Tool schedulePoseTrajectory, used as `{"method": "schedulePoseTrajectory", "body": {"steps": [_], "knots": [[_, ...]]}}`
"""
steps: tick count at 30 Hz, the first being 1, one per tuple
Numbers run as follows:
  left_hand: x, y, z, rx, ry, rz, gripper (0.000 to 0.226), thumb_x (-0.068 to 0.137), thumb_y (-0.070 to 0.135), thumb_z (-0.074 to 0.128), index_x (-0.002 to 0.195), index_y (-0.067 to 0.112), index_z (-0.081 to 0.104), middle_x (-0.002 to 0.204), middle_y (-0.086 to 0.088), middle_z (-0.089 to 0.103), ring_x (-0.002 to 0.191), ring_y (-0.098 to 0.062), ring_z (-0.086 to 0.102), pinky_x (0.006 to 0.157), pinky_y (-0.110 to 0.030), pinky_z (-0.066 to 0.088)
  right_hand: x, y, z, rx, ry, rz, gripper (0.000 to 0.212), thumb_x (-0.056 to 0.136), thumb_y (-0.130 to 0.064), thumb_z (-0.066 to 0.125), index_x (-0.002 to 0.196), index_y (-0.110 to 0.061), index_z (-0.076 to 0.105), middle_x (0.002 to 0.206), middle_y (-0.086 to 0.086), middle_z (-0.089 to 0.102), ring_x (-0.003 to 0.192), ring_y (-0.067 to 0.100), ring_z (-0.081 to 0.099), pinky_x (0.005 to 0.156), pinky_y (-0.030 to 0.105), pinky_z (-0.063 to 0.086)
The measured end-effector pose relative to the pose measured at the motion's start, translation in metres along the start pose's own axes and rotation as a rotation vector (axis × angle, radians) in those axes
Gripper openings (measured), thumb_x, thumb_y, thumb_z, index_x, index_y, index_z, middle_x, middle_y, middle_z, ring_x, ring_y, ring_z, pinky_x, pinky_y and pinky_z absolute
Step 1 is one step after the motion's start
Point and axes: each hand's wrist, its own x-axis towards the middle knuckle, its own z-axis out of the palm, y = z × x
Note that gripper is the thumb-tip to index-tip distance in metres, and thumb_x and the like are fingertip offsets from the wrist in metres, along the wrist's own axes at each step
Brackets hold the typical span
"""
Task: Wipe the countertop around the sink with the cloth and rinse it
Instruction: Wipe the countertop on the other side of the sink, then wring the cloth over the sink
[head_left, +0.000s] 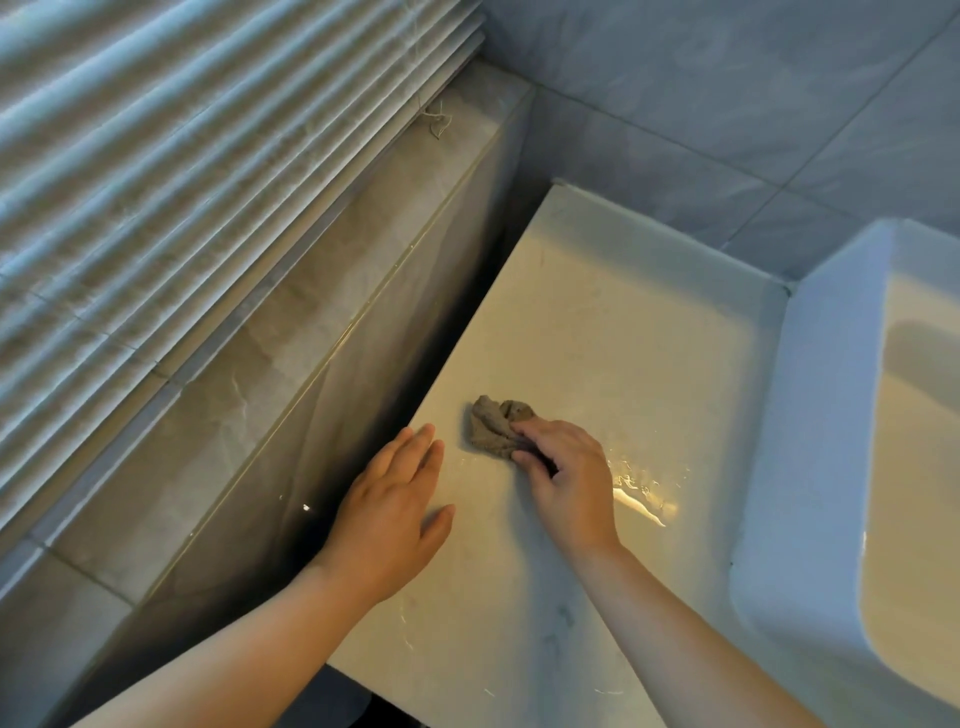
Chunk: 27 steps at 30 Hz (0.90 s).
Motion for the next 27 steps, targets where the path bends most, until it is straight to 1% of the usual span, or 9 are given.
{"method": "schedulePoseTrajectory", "body": {"steps": [4, 6, 9, 13, 16, 20, 23, 25, 27], "knots": [[0.0, -0.002, -0.002, 0.017, -0.006, 0.019, 0.069, 0.095, 0.052, 0.032, 0.151, 0.018, 0.013, 0.16, 0.005, -0.002, 0.146, -0.013, -0.004, 0.112, -0.023, -0.001, -0.01, -0.01, 0.0, 0.058, -0.003, 0.108, 0.027, 0.076, -0.01, 0.068, 0.099, -0.021, 0.075, 0.098, -0.014, 0.07, 0.095, 0.012, 0.061, 0.089, 0.028, 0.047], [0.0, -0.002, -0.003, 0.015, -0.021, 0.02, 0.068, 0.096, 0.049, 0.036, 0.151, 0.018, 0.011, 0.16, 0.006, -0.003, 0.146, -0.013, -0.005, 0.113, -0.023, 0.0, -0.012, -0.017, -0.005, 0.2, 0.013, 0.261, 0.033, 0.077, -0.003, 0.07, 0.098, -0.028, 0.074, 0.095, -0.024, 0.066, 0.096, 0.006, 0.063, 0.09, 0.023, 0.047], [0.0, -0.002, -0.005, 0.032, -0.041, 0.015, 0.068, 0.096, 0.049, 0.034, 0.152, 0.019, 0.009, 0.16, 0.006, -0.005, 0.146, -0.013, -0.006, 0.116, -0.026, 0.003, -0.011, -0.026, -0.023, 0.433, 0.055, 0.444, 0.042, 0.078, 0.001, 0.072, 0.095, -0.037, 0.07, 0.096, -0.021, 0.069, 0.093, -0.005, 0.065, 0.086, 0.012, 0.048], [0.003, 0.004, -0.015, -0.036, -0.098, -0.009, 0.067, 0.096, 0.05, 0.036, 0.152, 0.02, 0.014, 0.16, 0.006, 0.002, 0.146, -0.012, -0.002, 0.116, -0.026, 0.007, -0.011, -0.034, -0.059, 0.57, 0.017, 0.489, 0.034, 0.079, 0.006, 0.07, 0.102, -0.019, 0.072, 0.096, -0.011, 0.071, 0.083, -0.009, 0.066, 0.069, 0.005, 0.047], [0.007, 0.017, -0.044, -0.226, -0.124, -0.008, 0.07, 0.093, 0.049, 0.046, 0.151, 0.023, 0.016, 0.158, 0.006, 0.017, 0.143, -0.011, 0.016, 0.114, -0.024, 0.017, -0.016, -0.038, -0.083, 0.511, -0.057, 0.46, 0.032, 0.078, 0.004, 0.071, 0.098, -0.021, 0.074, 0.095, -0.012, 0.072, 0.085, -0.006, 0.066, 0.07, 0.005, 0.046], [0.009, 0.049, -0.085, -0.256, -0.097, 0.233, 0.077, 0.087, 0.051, 0.057, 0.15, 0.031, 0.018, 0.15, 0.015, 0.03, 0.136, -0.003, 0.029, 0.109, -0.015, 0.021, -0.03, -0.055, -0.109, 0.539, -0.176, 0.503, 0.036, 0.078, 0.008, 0.069, 0.088, -0.026, 0.075, 0.091, -0.006, 0.075, 0.09, 0.008, 0.07, 0.074, 0.017, 0.053], [0.01, 0.076, -0.102, -0.262, -0.214, 0.361, 0.076, 0.082, 0.052, 0.064, 0.146, 0.032, 0.029, 0.141, 0.014, 0.043, 0.125, -0.003, 0.042, 0.107, -0.023, 0.037, -0.04, -0.074, -0.125, 0.572, -0.223, 0.526, 0.036, 0.078, 0.013, 0.066, 0.092, -0.018, 0.075, 0.092, 0.002, 0.076, 0.089, 0.017, 0.072, 0.075, 0.027, 0.057], [0.009, 0.093, -0.11, -0.208, -0.3, 0.42, 0.065, 0.081, 0.049, 0.067, 0.138, 0.03, 0.042, 0.126, 0.011, 0.052, 0.111, -0.007, 0.051, 0.097, -0.026, 0.045, -0.046, -0.085, -0.138, 0.584, -0.204, 0.522, 0.036, 0.078, 0.014, 0.066, 0.094, -0.016, 0.075, 0.09, 0.004, 0.076, 0.086, 0.019, 0.073, 0.076, 0.029, 0.058], [0.008, 0.11, -0.117, -0.118, -0.328, 0.478, 0.04, 0.083, 0.045, 0.066, 0.117, 0.028, 0.058, 0.106, 0.007, 0.057, 0.095, -0.012, 0.055, 0.086, -0.033, 0.049, -0.052, -0.092, -0.152, 0.57, -0.159, 0.51, 0.035, 0.077, 0.011, 0.069, 0.094, -0.019, 0.075, 0.088, -0.001, 0.076, 0.084, 0.016, 0.073, 0.072, 0.027, 0.058]]}}
